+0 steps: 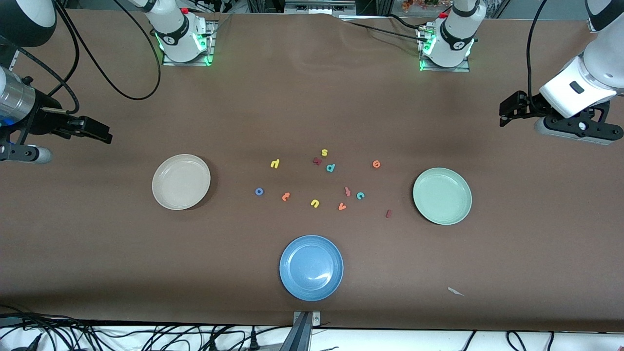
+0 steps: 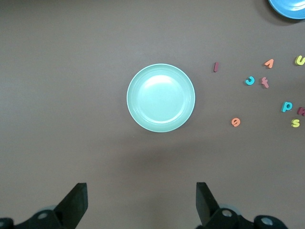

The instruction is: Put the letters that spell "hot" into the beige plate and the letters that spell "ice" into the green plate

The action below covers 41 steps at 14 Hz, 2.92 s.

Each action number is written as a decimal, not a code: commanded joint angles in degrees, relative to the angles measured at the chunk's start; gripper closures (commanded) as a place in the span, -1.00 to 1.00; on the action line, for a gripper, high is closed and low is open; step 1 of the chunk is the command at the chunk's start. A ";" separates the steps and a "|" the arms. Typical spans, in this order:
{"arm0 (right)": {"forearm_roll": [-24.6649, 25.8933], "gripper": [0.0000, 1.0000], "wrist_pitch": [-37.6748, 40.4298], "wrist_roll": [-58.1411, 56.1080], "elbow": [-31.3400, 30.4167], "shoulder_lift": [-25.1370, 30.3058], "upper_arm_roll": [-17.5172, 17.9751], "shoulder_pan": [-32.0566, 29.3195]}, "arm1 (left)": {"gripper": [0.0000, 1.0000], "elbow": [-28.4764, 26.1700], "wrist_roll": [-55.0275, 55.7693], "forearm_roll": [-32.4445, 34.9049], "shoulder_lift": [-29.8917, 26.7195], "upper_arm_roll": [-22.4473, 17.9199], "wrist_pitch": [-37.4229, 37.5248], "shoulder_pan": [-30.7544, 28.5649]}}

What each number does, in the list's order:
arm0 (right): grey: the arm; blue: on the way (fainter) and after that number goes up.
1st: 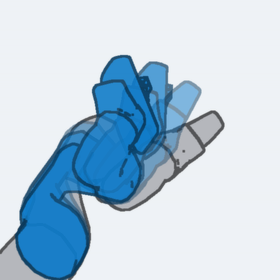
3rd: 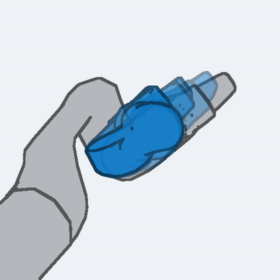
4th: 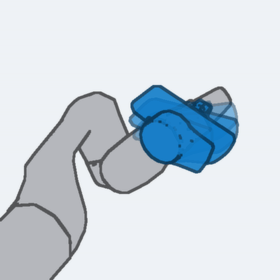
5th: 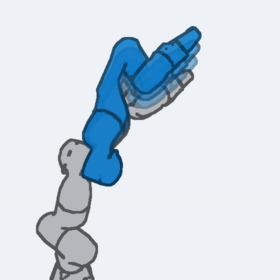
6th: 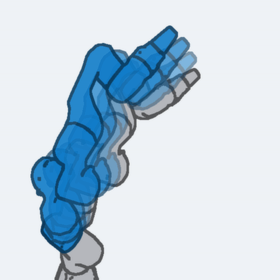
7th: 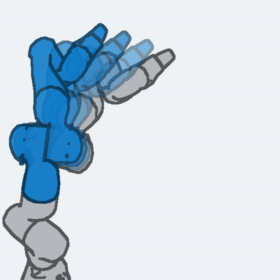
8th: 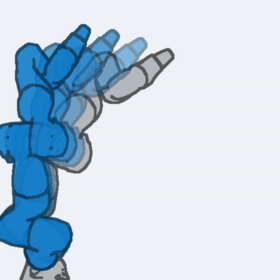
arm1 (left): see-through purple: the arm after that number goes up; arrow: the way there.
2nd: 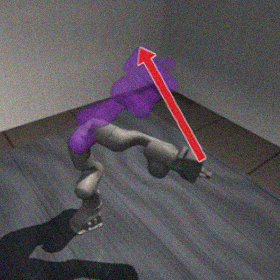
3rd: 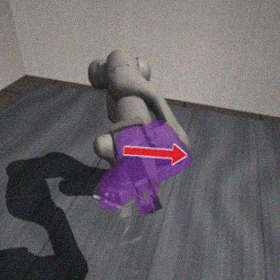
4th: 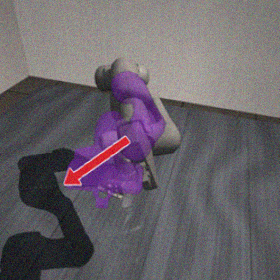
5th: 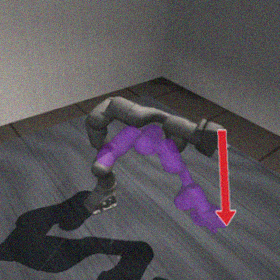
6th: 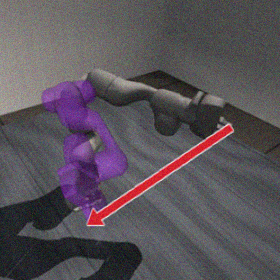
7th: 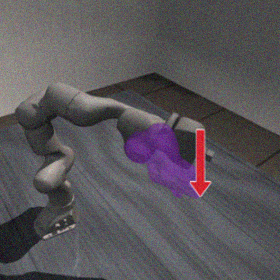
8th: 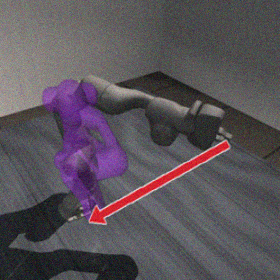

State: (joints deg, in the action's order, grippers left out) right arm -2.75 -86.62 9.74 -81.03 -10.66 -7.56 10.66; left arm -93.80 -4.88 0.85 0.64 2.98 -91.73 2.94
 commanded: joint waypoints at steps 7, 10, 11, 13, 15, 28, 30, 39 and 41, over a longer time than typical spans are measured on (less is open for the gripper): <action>0.55 -1.00 -0.04 -0.78 -1.59 1.61 0.53 -0.29 | -1.00 0.99 -0.92 0.20 1.12 0.27 1.11 -0.13; 0.55 -1.00 -0.13 -0.78 -1.59 1.61 0.53 -0.29 | -1.00 1.08 -0.83 0.11 1.20 0.27 0.76 -0.04; 0.55 -1.00 -0.13 -0.78 -1.59 1.61 0.53 -0.29 | -1.00 0.99 -0.83 0.11 1.46 0.27 0.76 -0.04; 0.55 -1.00 -0.13 -0.78 -1.59 1.61 0.53 -0.29 | -1.00 0.99 -1.01 0.20 1.55 0.27 0.76 -0.04; 0.55 -1.00 -0.13 -0.78 -1.59 1.61 0.53 -0.29 | -1.00 0.99 -1.01 0.11 1.55 0.27 0.76 -0.13; 0.82 -1.00 -0.65 -0.78 -1.59 1.26 0.44 -0.29 | -1.00 0.29 -1.01 0.20 1.99 0.27 0.06 -0.21; 0.82 -1.00 -0.74 -0.78 -1.68 0.99 0.44 -0.20 | -1.00 0.29 -1.09 0.20 1.99 0.27 0.06 -0.21; 0.90 -1.00 -1.88 -0.69 -1.76 0.55 0.53 0.06 | -1.00 0.38 -1.09 -0.42 1.65 1.32 0.49 0.58; 0.90 -1.00 -1.97 -0.52 -1.76 0.55 0.53 0.06 | -1.00 0.38 -1.18 -0.42 1.38 1.41 1.89 0.31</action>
State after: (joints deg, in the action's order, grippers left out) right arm -2.75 -87.71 9.74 -81.82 -10.91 -7.38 10.73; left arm -93.87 -4.89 0.84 2.60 4.20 -91.44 3.55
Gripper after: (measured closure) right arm 0.000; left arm 0.000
